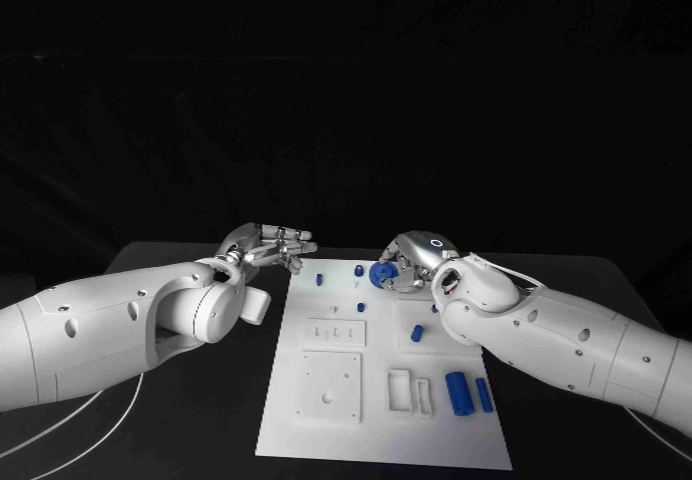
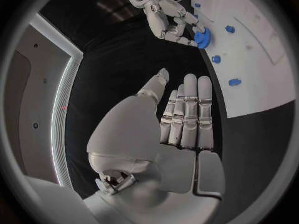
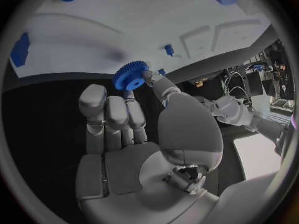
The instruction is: Assemble the parts on the task board
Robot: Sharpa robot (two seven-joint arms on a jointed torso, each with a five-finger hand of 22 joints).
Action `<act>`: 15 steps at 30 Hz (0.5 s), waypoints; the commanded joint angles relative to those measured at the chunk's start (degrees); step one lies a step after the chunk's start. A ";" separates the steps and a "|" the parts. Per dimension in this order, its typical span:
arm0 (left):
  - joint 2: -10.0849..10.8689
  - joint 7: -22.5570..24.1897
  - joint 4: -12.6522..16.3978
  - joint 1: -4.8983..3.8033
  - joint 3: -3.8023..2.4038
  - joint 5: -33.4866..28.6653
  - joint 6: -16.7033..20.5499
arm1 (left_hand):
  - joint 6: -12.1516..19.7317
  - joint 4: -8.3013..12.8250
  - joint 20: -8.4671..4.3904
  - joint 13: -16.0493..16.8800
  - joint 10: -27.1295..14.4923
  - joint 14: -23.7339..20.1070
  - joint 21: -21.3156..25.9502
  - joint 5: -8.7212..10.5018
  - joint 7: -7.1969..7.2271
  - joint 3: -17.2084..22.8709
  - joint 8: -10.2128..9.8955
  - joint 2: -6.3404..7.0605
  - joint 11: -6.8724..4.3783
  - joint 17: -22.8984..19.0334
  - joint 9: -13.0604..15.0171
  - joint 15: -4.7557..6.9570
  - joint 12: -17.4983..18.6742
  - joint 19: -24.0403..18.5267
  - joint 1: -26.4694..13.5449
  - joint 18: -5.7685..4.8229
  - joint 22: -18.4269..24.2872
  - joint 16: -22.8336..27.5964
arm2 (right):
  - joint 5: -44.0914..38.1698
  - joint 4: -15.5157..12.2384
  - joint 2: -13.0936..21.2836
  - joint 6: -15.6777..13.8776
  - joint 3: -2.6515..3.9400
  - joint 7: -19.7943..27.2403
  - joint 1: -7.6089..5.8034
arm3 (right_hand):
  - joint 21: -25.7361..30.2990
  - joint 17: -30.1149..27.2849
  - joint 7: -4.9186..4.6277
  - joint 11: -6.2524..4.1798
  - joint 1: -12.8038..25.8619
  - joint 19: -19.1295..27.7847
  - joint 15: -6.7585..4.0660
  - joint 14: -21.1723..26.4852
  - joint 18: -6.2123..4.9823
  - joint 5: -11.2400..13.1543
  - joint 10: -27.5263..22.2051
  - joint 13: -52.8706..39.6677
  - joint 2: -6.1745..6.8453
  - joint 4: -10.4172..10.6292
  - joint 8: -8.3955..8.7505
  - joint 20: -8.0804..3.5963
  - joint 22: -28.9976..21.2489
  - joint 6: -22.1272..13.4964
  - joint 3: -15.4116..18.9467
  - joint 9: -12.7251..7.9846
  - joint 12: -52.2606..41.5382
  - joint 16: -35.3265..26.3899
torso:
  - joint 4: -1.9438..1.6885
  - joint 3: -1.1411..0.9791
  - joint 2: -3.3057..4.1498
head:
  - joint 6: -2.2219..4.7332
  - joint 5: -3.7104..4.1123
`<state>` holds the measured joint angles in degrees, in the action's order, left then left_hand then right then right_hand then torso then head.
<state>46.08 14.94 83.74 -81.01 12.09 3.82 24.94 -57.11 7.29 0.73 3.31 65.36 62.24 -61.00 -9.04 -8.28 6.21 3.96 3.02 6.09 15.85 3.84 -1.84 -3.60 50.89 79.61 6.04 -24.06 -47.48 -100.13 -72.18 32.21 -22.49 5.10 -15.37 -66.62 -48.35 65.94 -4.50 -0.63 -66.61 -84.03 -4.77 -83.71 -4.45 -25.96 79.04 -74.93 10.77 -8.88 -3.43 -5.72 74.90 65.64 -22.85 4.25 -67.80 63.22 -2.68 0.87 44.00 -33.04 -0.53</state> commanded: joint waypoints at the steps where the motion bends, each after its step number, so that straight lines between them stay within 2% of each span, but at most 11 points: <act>1: -0.06 0.44 0.12 -0.01 -0.04 0.20 -0.47 | 0.43 -0.05 0.09 0.08 -0.54 0.34 -0.33 0.32 0.02 -0.30 -0.07 -0.37 0.00 -0.09 0.01 0.04 0.14 -0.48 -0.04 0.98 0.05 0.00 | -2.65 -0.69 -0.61 -1.49 0.01 -0.10 0.00 | -0.21 -0.07 0.01 -0.16 -0.41 -3.36 -0.29 -0.05 -0.60 0.60 0.10 -1.69 -0.10 0.07 -0.16 -0.52 4.84 0.30 -0.36 0.01 -0.31 -0.16 | -0.02 0.09 0.09 | 0.02 -0.12; 10: -0.15 0.45 0.30 -0.01 -0.04 0.21 -0.43 | 0.43 -0.05 0.09 0.08 -0.54 0.34 -0.33 0.32 0.02 -0.30 -0.07 -0.37 0.00 -0.09 0.01 0.04 0.14 -0.48 -0.04 0.98 0.05 0.00 | -2.97 -0.10 -3.08 -0.78 -0.07 -0.14 -0.13 | -0.21 -0.16 -0.03 -0.10 -0.39 -3.35 -0.28 -0.03 -0.58 0.87 0.04 -1.65 -0.07 0.40 -0.17 -0.52 4.79 0.17 -0.05 0.00 -0.21 -0.20 | -0.08 0.06 0.12 | -0.10 -0.17; 15: -0.30 0.46 0.39 -0.01 -0.04 0.21 -0.49 | 0.37 -0.04 0.09 0.08 -0.49 0.32 -0.50 0.31 0.08 -0.26 -0.06 -0.35 -0.02 -0.09 0.02 0.05 0.13 -0.53 0.05 0.98 0.28 0.00 | -3.07 1.42 -4.88 -0.61 -0.73 0.04 -0.15 | -0.21 -0.16 -0.03 -0.10 -0.39 -3.35 -0.28 -0.03 -0.58 0.87 0.04 -1.65 -0.07 0.40 -0.17 -0.52 4.79 0.17 -0.05 0.00 -0.21 -0.20 | -0.26 -0.02 0.22 | -0.15 -0.30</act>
<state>45.93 14.94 83.93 -81.01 12.10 3.82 24.96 -57.11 7.29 0.93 3.31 65.36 62.24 -61.40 -9.04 -8.28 6.21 3.96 3.02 6.09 15.85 3.84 -1.84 -3.60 50.68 79.61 6.63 -23.82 -47.48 -102.03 -71.06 27.60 -23.10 4.42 -15.45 -66.78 -48.35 65.82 -4.53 -0.62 -66.60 -84.03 -4.76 -83.71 -4.44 -25.30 79.06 -74.94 10.78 -8.88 -3.43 -5.72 74.90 65.69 -22.85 4.15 -67.80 63.22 -2.80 0.90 44.14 -33.16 -0.77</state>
